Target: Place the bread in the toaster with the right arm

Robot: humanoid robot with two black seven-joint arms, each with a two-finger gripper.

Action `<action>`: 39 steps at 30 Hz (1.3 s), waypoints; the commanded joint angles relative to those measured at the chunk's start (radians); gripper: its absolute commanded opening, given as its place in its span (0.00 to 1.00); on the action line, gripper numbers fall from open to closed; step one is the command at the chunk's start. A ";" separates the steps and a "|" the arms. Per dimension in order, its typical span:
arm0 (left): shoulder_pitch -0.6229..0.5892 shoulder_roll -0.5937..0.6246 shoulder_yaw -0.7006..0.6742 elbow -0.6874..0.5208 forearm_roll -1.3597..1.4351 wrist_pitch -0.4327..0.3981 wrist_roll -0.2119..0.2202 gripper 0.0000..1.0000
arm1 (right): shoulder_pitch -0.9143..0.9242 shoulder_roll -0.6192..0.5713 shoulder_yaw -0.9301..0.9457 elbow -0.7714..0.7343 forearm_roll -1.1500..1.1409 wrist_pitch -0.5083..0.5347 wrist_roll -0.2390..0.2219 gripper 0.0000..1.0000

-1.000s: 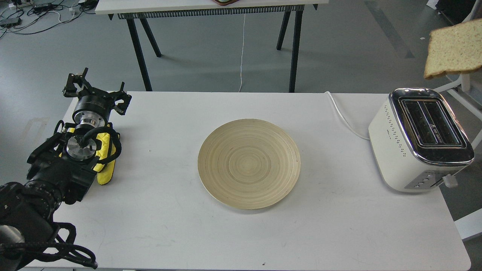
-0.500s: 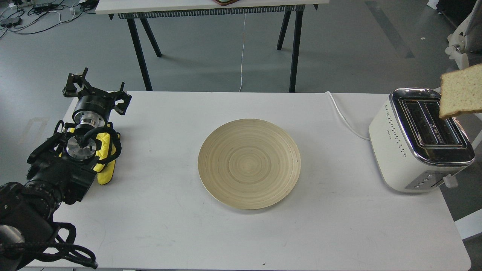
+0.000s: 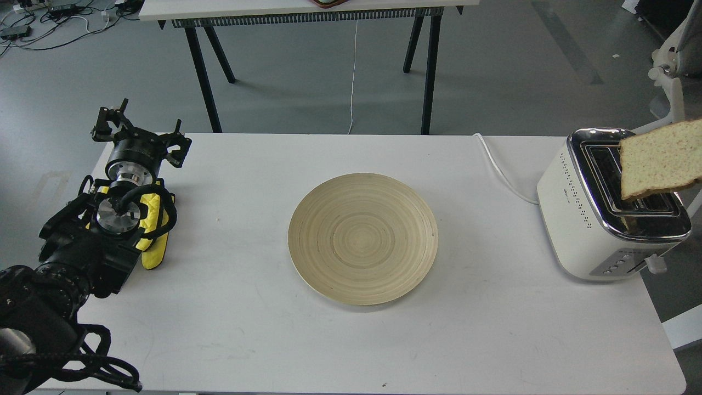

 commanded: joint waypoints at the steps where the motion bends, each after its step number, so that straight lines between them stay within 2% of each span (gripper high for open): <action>1: 0.000 0.000 0.000 0.000 0.002 0.000 0.000 1.00 | -0.012 0.016 -0.001 0.000 -0.009 0.000 0.000 0.00; 12: 0.000 0.000 0.000 0.000 0.000 0.000 0.000 1.00 | -0.019 0.073 -0.002 -0.009 -0.018 0.000 0.000 0.01; 15: 0.000 0.000 0.000 0.000 0.000 0.000 0.000 1.00 | -0.024 0.090 -0.002 -0.011 -0.018 0.000 0.000 0.10; 18: 0.000 0.000 0.000 0.000 0.002 0.000 0.000 1.00 | -0.024 0.101 -0.001 -0.011 -0.018 0.000 0.000 0.24; 19: 0.000 0.000 0.000 0.000 0.002 0.000 0.000 1.00 | -0.024 0.101 -0.001 -0.011 -0.018 0.000 0.000 0.31; 20: 0.000 0.000 0.000 0.000 0.000 0.000 0.000 1.00 | -0.024 0.102 0.002 -0.011 -0.017 0.000 0.000 0.48; 22: 0.000 0.000 0.000 0.000 0.000 0.000 0.000 1.00 | -0.024 0.107 0.005 -0.011 -0.017 0.000 0.000 0.55; 24: 0.000 0.000 0.000 0.000 0.000 0.000 0.000 1.00 | -0.024 0.107 0.013 -0.011 -0.017 0.000 0.000 0.69; 26: 0.000 0.000 0.000 0.000 0.002 0.000 0.000 1.00 | -0.021 0.108 0.021 -0.006 -0.014 0.000 0.000 0.76; 27: 0.000 0.000 0.000 0.000 0.000 0.000 0.000 1.00 | -0.016 0.108 0.022 0.000 -0.012 0.000 0.000 0.83; 29: 0.000 0.000 0.000 0.000 0.002 0.000 0.000 1.00 | -0.007 0.110 0.027 0.006 -0.012 0.000 0.000 0.85; 31: 0.000 0.000 0.000 0.000 0.000 0.000 0.000 1.00 | 0.002 0.114 0.044 0.028 -0.012 0.000 0.000 0.96; 36: 0.000 0.000 0.000 0.000 0.000 0.000 0.000 1.00 | 0.039 0.148 0.100 0.112 -0.002 0.000 0.000 0.97; 39: 0.000 0.000 0.000 0.000 0.002 0.000 0.000 1.00 | 0.048 0.278 0.142 0.109 0.000 0.000 0.000 0.97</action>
